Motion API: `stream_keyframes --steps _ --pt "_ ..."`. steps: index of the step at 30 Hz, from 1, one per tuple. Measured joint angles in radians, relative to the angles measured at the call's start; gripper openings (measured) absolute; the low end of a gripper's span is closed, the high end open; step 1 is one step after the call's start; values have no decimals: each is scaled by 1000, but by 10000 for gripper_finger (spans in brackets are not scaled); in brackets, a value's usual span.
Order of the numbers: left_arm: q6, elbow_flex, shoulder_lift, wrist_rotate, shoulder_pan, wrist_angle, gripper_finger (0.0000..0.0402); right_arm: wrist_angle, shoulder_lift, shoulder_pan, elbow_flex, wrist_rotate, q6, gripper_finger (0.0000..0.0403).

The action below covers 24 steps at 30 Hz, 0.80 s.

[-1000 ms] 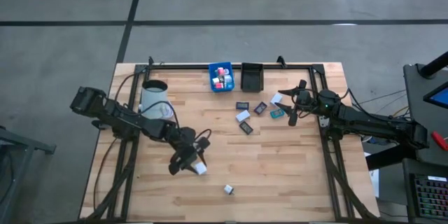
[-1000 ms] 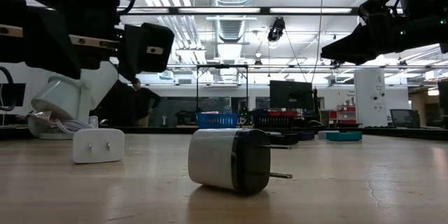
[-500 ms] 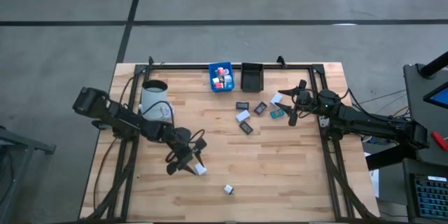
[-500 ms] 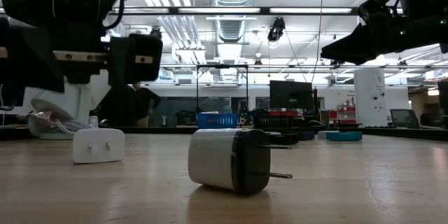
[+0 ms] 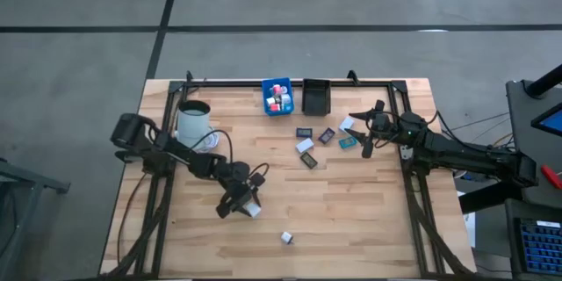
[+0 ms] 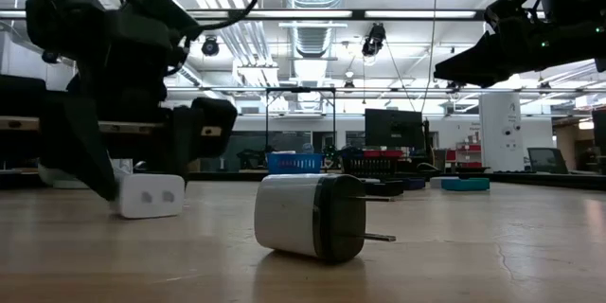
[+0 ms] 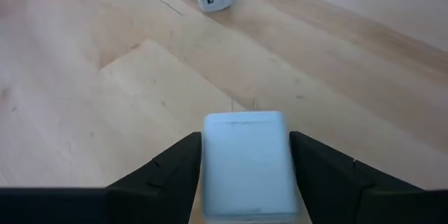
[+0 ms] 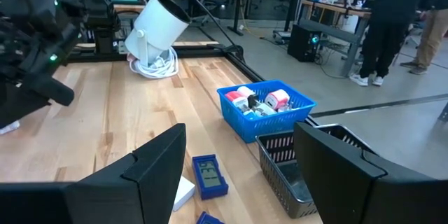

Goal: Pick & Place Office items
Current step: Put the big white adapter into the blue basket

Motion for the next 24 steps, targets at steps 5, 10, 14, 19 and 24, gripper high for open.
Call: stream_keyframes --steps 5,10,14,19,24 --pt "-6 0 23 0 4 17 218 0 0 0 0 0 0 256" --pt "-9 1 28 0 6 20 218 0 0 0 0 0 0 256" --pt "-13 1 28 1 8 25 218 0 0 0 0 0 0 256" --pt "-18 1 28 1 8 27 212 0 0 0 0 0 0 256" --pt "-24 1 28 2 8 32 187 0 0 0 0 0 0 256"
